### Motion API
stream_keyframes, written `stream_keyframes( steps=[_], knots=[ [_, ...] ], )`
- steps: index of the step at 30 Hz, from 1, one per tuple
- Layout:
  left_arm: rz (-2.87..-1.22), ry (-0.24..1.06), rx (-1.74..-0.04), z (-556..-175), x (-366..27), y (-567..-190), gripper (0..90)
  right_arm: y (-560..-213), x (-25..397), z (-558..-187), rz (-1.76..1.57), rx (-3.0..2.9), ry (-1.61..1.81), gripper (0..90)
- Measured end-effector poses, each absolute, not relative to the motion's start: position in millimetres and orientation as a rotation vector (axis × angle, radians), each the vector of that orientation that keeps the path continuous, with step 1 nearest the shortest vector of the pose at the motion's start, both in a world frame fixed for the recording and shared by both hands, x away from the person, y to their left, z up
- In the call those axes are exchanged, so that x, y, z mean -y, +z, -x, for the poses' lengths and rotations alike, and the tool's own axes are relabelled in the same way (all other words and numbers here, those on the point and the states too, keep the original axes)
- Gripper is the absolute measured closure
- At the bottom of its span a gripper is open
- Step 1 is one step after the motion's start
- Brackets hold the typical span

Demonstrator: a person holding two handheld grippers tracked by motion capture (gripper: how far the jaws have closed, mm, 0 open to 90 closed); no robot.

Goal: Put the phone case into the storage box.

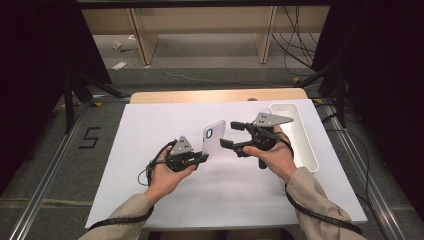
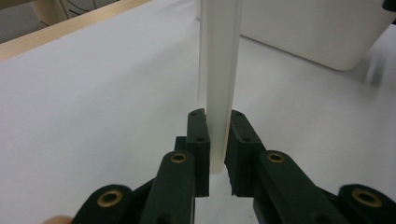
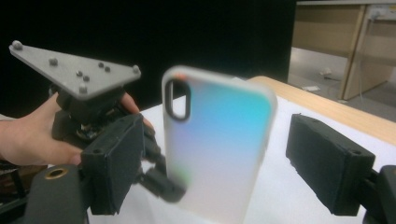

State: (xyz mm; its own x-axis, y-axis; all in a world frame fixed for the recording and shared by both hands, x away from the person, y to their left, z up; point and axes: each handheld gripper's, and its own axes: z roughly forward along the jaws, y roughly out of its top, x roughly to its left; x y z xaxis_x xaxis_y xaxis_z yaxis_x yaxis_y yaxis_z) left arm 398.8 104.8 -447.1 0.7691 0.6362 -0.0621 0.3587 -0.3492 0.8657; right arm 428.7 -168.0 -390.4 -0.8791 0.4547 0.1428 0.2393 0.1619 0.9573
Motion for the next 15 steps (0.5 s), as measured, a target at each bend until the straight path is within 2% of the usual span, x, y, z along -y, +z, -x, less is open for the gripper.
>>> stream_keyframes(
  steps=[15],
  knots=[
    [-1.917,0.418,-0.888,-405.3,-111.0,-447.3,80.8,-394.8,175.3,-421.1,-0.799,-2.13,1.77,15.5]
  ],
)
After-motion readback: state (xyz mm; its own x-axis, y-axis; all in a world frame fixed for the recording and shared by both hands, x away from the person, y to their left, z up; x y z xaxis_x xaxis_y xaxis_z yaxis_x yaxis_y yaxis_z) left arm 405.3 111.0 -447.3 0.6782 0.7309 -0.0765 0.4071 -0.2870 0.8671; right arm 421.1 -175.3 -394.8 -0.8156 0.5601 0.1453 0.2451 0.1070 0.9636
